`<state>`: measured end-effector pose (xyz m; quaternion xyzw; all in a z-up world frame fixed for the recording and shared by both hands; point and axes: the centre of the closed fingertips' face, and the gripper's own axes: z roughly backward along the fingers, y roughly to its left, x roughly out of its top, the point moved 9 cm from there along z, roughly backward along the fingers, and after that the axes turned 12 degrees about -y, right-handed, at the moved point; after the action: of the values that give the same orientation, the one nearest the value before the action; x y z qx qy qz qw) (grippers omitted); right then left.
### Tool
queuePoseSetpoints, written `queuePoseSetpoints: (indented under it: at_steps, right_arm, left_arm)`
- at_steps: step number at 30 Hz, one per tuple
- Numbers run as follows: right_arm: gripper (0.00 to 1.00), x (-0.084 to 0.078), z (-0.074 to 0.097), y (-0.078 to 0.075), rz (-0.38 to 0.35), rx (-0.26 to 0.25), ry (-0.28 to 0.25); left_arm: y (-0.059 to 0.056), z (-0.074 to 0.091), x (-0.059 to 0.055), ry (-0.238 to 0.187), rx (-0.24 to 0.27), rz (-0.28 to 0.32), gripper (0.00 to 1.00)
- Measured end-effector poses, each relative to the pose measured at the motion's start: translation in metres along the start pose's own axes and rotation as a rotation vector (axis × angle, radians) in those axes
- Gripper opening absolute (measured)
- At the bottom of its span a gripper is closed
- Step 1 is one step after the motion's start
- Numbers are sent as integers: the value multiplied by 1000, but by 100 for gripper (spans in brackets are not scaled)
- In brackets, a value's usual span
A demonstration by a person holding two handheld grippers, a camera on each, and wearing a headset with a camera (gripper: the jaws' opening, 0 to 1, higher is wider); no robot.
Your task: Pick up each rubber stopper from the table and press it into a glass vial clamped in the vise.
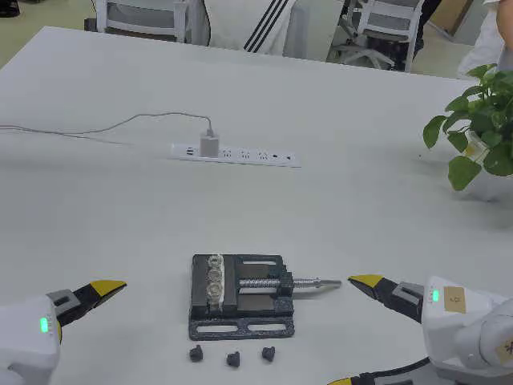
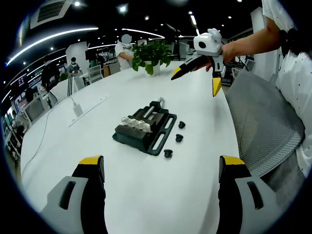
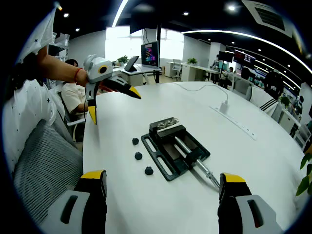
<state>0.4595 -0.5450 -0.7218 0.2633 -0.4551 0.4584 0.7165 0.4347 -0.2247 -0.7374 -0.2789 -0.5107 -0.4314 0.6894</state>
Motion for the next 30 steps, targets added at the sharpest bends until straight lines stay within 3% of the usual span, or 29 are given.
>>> queuePoseSetpoints:
  at_steps: [30]
  right_arm:
    - [99, -2, -1, -1, 12, 4, -7]
  left_arm:
    - [1, -2, -2, 26, -19, -9, 95]
